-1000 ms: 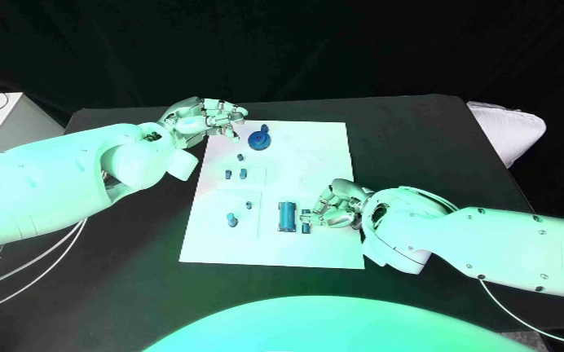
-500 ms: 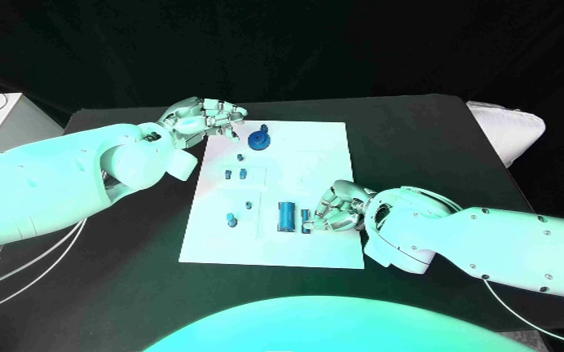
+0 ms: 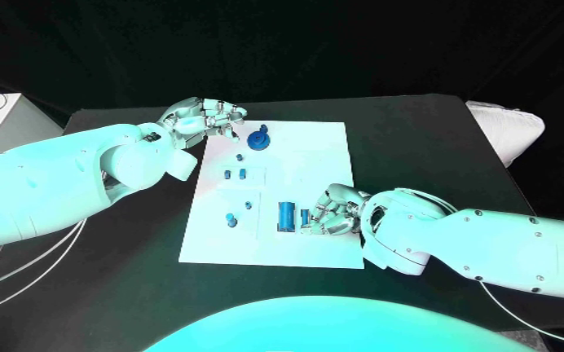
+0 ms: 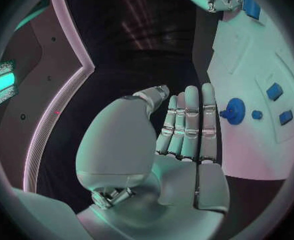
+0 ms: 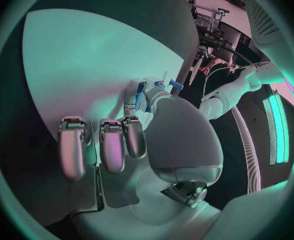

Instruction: Assemble the parts on the task board

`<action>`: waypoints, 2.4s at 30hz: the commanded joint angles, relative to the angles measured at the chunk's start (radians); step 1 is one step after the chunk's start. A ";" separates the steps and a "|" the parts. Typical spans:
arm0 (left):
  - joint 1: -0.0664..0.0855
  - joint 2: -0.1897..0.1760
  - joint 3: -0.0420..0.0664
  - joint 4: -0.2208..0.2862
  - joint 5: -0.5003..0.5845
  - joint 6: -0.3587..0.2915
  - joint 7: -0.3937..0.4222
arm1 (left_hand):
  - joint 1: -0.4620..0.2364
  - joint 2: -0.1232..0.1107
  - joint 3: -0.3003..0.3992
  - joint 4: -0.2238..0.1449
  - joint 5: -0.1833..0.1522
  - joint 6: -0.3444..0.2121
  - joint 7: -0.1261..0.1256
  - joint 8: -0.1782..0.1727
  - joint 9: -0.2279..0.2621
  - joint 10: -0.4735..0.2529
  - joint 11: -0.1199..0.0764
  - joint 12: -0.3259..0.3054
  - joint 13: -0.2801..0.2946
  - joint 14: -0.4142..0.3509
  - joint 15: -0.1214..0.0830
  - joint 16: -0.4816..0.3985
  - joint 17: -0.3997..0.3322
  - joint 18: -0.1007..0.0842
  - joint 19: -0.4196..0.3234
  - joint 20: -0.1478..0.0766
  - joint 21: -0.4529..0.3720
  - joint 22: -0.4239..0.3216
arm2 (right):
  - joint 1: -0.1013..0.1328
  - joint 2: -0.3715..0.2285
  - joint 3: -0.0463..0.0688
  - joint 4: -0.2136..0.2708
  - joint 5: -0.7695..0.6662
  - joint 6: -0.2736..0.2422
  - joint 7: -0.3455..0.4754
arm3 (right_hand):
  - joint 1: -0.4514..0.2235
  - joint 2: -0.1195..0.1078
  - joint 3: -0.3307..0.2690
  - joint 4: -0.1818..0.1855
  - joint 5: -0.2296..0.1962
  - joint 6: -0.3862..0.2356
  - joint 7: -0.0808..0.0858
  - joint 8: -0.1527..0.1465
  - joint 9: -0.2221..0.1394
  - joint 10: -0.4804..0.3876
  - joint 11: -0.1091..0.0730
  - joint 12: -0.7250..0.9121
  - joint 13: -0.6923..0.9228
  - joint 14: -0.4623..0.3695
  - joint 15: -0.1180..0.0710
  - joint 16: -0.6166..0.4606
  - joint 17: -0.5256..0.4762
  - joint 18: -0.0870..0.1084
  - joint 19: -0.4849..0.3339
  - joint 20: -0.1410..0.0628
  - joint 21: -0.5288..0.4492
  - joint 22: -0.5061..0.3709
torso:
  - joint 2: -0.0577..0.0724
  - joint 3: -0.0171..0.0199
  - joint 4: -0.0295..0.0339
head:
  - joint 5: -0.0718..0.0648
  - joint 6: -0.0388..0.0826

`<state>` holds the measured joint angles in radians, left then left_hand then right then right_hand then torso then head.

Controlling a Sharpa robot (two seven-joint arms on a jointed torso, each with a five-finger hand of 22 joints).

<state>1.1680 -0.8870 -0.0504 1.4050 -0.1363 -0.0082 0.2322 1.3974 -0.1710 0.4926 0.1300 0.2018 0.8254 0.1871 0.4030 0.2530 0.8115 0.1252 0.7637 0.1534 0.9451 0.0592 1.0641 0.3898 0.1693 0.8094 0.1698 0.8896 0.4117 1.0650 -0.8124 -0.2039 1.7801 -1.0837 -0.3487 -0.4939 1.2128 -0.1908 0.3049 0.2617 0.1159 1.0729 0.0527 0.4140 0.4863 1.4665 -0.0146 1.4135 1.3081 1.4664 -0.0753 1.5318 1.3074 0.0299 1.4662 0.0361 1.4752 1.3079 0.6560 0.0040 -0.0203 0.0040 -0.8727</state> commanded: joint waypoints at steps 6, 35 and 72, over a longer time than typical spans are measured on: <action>0.000 0.002 0.001 0.001 0.000 0.017 0.005 | 0.002 -0.003 0.000 0.003 0.004 -0.005 0.001 -0.006 -0.001 -0.002 0.002 0.001 -0.001 -0.001 0.006 -0.003 0.000 0.014 0.009 -0.001 -0.003 -0.001 | -0.007 0.005 -0.001 -0.020 -0.061 0.015 -0.020 | 0.049 0.022 0.032 -0.016 -0.014 -0.002 -0.007 0.000 -0.004 0.050 -0.011 -0.001 0.183 0.093 -0.009 0.003 0.219 -0.011 0.074 -0.009 0.005 0.239 | -0.001 -0.0009 0.0002 | 0.000 0.000; 0.000 0.007 0.001 -0.008 0.000 0.014 0.008 | 0.004 -0.002 0.000 0.005 0.004 -0.005 0.001 -0.006 -0.001 -0.003 0.002 0.002 -0.001 -0.002 0.005 -0.003 0.001 0.014 0.011 -0.001 -0.005 -0.002 | -0.007 -0.023 0.000 -0.003 -0.068 -0.040 0.096 | -0.081 -0.012 -0.054 0.030 0.030 -0.018 0.008 -0.002 -0.008 0.035 0.002 -0.039 0.166 0.087 0.001 -0.015 0.198 -0.002 0.057 -0.001 -0.041 0.226 | -0.007 -0.0003 -0.0036 | 0.003 0.000; -0.030 0.139 0.001 -0.187 0.106 -0.128 0.192 | -0.457 0.171 -0.493 -0.130 -0.202 -0.825 -0.187 -0.403 -0.253 -0.812 -0.125 -0.764 -0.153 -0.945 -0.059 -1.064 -0.390 -0.169 -0.809 -0.170 -0.890 -0.412 | 0.082 0.071 0.057 -0.503 0.723 -0.169 0.730 | -0.196 0.191 -0.305 -0.262 -0.116 -1.073 -0.053 -0.414 -0.486 -1.467 0.015 -1.413 -1.308 -1.466 0.075 -1.532 -1.307 -0.030 -1.466 -0.036 -1.475 -1.308 | -0.081 -0.0144 -0.0296 | 0.049 0.045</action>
<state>1.1384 -0.7485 -0.0502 1.2132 -0.0276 -0.1338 0.4260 1.2591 -0.1142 0.3418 0.0915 0.1279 0.4777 0.1203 0.2293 0.1359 0.5082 0.1112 0.2889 0.0372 0.4983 0.0833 0.4165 0.1421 0.1124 0.4325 0.1476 0.3946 0.1709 1.1489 -0.7410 -0.1476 1.2711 -0.3523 -0.5132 0.2351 1.3633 -0.0466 0.1427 0.1787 0.0613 0.5412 0.1075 0.1609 0.2158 0.8416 0.0751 0.1141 0.2239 0.7874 0.0470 0.2726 0.3736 0.1127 0.6099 0.1138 0.0866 0.5682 0.5743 -0.0096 -0.0508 0.0545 -0.8287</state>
